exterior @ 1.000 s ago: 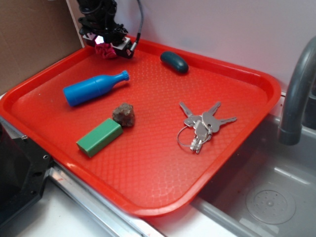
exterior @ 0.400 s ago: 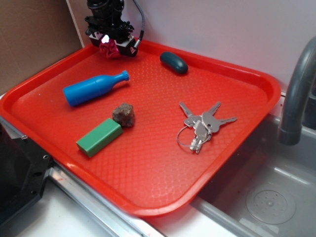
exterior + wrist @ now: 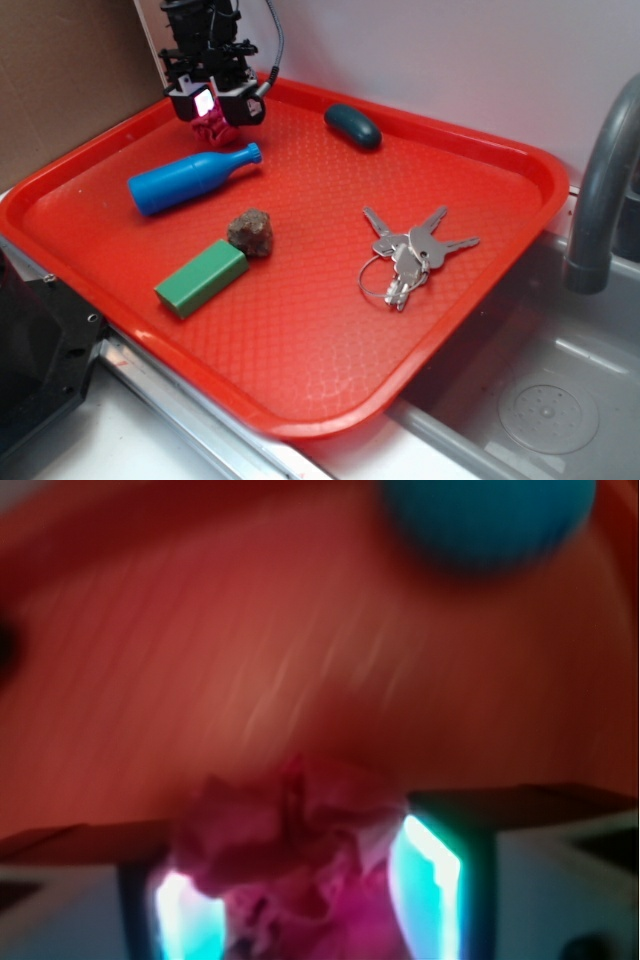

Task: Grab the red paper.

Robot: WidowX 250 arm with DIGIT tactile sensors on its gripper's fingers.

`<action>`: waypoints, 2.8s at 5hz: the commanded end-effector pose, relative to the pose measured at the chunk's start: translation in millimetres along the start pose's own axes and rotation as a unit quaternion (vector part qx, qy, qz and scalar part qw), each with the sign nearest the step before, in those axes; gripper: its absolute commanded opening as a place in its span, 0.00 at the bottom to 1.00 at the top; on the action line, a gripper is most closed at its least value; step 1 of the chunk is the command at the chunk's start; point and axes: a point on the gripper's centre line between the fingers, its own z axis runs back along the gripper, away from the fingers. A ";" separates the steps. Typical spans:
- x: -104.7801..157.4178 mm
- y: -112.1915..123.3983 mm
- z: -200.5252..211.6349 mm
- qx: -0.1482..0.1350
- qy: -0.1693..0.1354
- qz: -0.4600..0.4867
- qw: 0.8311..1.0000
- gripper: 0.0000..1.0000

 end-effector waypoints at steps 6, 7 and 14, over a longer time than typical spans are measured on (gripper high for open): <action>-8.5 4.1 43.3 -0.015 0.005 -0.167 0.986 1.00; -11.1 -12.5 33.1 0.020 -0.053 -0.187 0.981 1.00; 38.9 -27.6 -20.8 0.064 -0.038 -0.143 0.987 0.00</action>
